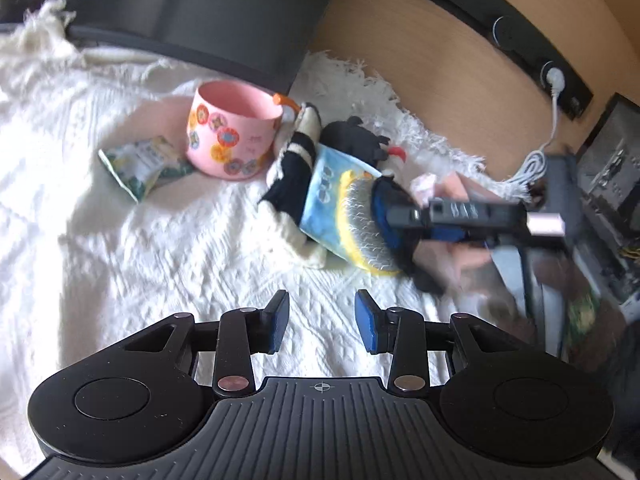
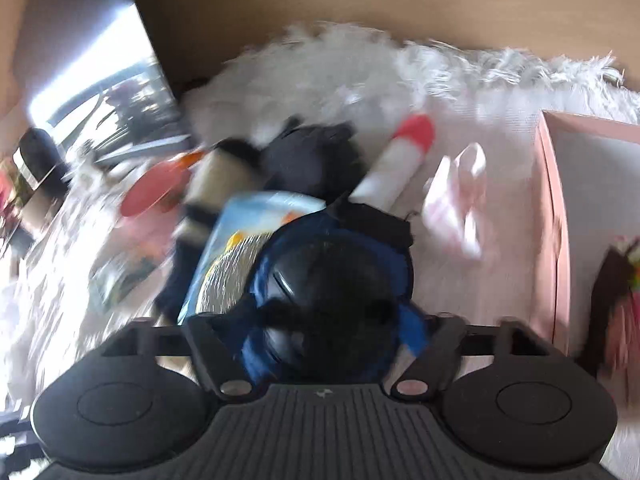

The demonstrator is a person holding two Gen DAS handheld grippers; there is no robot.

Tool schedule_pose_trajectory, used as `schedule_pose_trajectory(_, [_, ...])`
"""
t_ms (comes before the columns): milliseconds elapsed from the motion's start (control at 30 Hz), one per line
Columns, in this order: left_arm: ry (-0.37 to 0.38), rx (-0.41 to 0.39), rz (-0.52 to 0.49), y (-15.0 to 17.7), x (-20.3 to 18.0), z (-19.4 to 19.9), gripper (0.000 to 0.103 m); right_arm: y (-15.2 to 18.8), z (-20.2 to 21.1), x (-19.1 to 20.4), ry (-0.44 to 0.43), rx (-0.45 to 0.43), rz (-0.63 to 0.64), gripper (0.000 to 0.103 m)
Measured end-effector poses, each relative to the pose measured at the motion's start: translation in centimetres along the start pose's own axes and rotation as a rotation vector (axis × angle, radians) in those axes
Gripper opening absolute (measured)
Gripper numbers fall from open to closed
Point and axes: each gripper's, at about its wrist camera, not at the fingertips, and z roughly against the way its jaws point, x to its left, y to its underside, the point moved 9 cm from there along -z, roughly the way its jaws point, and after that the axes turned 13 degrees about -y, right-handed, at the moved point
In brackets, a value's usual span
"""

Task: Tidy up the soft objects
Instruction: 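Grasp the pink-white glove from the pile with the right tool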

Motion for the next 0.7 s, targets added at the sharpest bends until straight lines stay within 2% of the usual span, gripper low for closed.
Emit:
schedule_pose_trajectory(33, [0.010,0.004,-0.001,0.1,-0.1,-0.2,0.040,1.1,0.7,1.0,0.001,0.000,0.029,0.042])
schedule_pose_trajectory(67, [0.030,0.007,-0.004,0.1,-0.2,-0.6,0.040,2.4,1.5,2.1,-0.004,0.009,0.049,0.013])
schedule_pose_trajectory(100, [0.046,0.011,-0.008,0.0,-0.5,-0.9,0.040,3.5,2.2,2.8,-0.009,0.024,0.058,0.008])
schedule_pose_trajectory(233, [0.086,0.003,-0.068,-0.4,-1.7,-1.6,0.040,8.4,4.8,3.9,0.021,0.093,0.038,0.008])
schedule_pose_trajectory(333, [0.109,0.005,-0.105,-1.1,-2.7,-2.5,0.040,10.5,6.8,3.9,0.134,0.102,0.105,0.009])
schedule_pose_trajectory(367, [0.116,0.007,-0.116,-1.5,-3.2,-2.9,0.040,10.6,7.5,3.9,0.175,0.089,0.132,0.015])
schedule_pose_trajectory(400, [0.117,0.004,-0.128,-1.9,-3.5,-3.2,0.040,10.3,8.0,4.1,0.205,0.067,0.151,0.028])
schedule_pose_trajectory(433, [0.105,-0.002,-0.142,-2.3,-3.8,-3.4,0.040,9.6,8.7,4.2,0.232,0.041,0.170,0.037])
schedule_pose_trajectory(467, [0.088,-0.008,-0.153,-2.6,-4.0,-3.5,0.040,8.6,9.2,4.3,0.263,0.013,0.189,0.054])
schedule_pose_trajectory(500, [0.079,-0.015,-0.161,-2.9,-4.1,-3.7,0.040,7.3,9.4,4.2,0.295,-0.019,0.201,0.062])
schedule_pose_trajectory(600, [0.105,-0.009,-0.164,-3.0,-4.3,-4.1,0.040,2.3,9.1,3.4,0.361,-0.103,0.216,0.063])
schedule_pose_trajectory(700, [0.124,0.016,-0.174,-2.0,-4.2,-4.7,0.040,-1.9,6.9,1.2,0.449,-0.077,0.220,0.063])
